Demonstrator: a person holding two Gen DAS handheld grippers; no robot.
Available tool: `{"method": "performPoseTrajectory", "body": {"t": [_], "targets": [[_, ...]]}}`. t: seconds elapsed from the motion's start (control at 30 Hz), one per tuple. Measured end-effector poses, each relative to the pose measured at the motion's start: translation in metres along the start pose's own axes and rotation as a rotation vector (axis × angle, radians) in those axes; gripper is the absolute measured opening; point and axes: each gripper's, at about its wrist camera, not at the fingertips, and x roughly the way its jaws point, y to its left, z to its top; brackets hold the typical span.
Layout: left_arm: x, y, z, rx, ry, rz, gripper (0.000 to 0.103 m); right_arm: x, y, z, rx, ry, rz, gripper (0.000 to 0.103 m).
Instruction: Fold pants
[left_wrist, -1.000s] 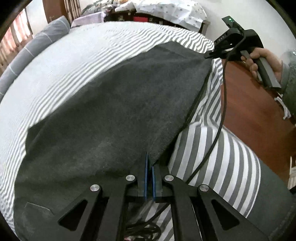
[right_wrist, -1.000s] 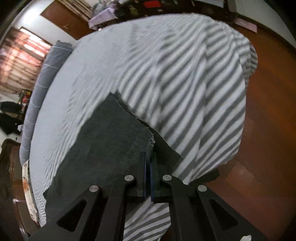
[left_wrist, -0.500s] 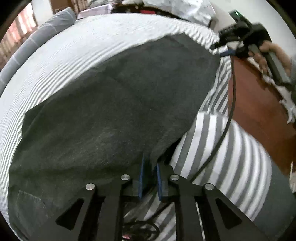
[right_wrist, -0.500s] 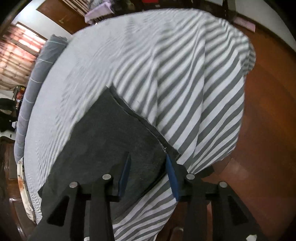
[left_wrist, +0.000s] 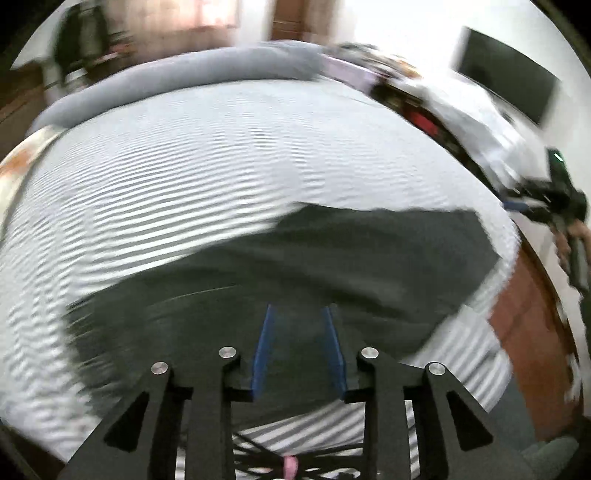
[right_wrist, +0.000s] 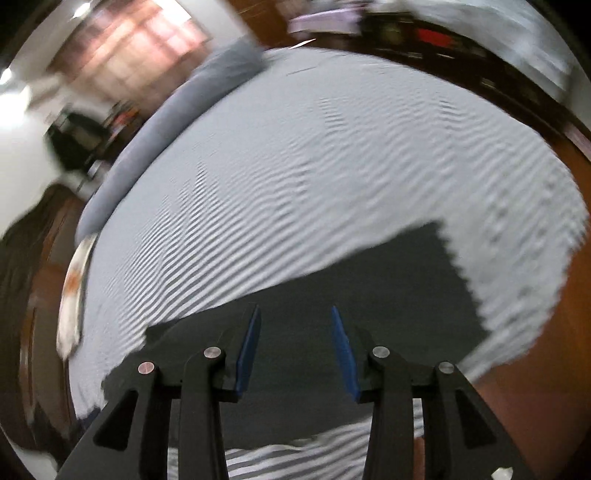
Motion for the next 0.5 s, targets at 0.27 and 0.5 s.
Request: {"method": "performPoseTrajectory", "body": {"t": [0.27,0.5], "targets": [[-0.011,0.101,-0.051,-0.284,0.083,0.168,0.032,0.083,0.148,-0.008,-0.303,0.211,0.155,0.038],[0.006,0.114,-0.071,-0.330,0.108,0.172,0.032,0.156,0.230,-0.020,-0.421,0.367,0.200,0.038]]}}
